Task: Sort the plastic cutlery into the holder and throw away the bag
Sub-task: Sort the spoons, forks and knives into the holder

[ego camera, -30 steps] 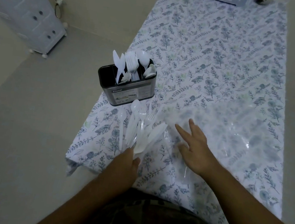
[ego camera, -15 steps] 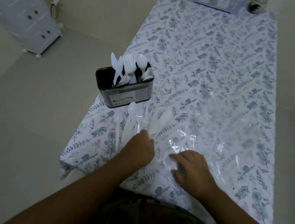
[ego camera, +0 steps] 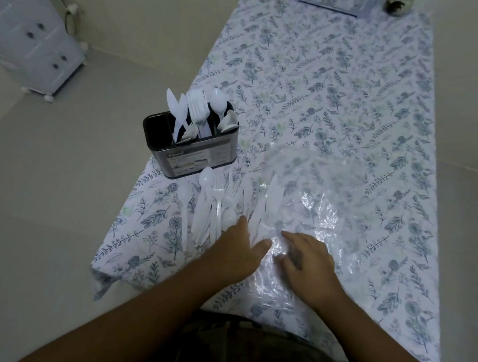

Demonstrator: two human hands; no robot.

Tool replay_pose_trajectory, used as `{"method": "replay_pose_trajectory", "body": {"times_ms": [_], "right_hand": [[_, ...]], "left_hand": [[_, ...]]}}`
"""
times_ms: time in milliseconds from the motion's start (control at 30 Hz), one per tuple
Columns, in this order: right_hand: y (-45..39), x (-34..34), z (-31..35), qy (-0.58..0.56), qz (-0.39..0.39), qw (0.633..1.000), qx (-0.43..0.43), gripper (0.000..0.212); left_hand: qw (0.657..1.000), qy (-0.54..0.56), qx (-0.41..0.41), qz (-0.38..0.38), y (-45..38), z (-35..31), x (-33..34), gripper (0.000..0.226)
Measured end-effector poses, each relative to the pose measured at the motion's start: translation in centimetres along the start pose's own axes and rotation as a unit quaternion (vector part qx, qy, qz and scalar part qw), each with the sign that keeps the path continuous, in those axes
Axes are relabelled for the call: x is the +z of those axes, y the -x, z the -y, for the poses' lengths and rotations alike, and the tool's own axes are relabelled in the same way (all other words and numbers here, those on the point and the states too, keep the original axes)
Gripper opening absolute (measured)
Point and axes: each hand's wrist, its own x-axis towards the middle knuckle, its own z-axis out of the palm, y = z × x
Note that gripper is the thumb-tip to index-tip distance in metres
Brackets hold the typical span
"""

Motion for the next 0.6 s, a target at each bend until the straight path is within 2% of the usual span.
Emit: {"method": "replay_pose_trajectory", "body": {"times_ms": [167, 333, 467, 533, 600], "right_hand": [[-0.8, 0.0, 0.7, -0.033, -0.033, 0.999, 0.010, 0.043], [-1.4, 0.1, 2.6, 0.043, -0.014, 0.997, -0.056, 0.040], [-1.8, 0.8, 3.6, 0.093, 0.014, 0.992, -0.079, 0.041], [-2.3, 1.0, 3.5, 0.105, 0.017, 0.992, -0.062, 0.037], [-3.2, 1.0, 2.9, 0.055, 0.009, 0.998, -0.001, 0.029]], "left_hand": [[0.997, 0.005, 0.058, -0.046, 1.0, 1.4, -0.7, 0.065], [0.992, -0.016, 0.066, -0.110, 1.3, 3.7, -2.6, 0.023], [0.989, -0.030, 0.031, -0.144, 1.9, 6.1, -3.5, 0.009], [0.988, -0.019, 0.008, -0.151, 2.1, 7.0, -3.8, 0.007], [0.988, -0.008, -0.007, -0.155, 2.3, 7.7, -4.2, 0.007]]}}
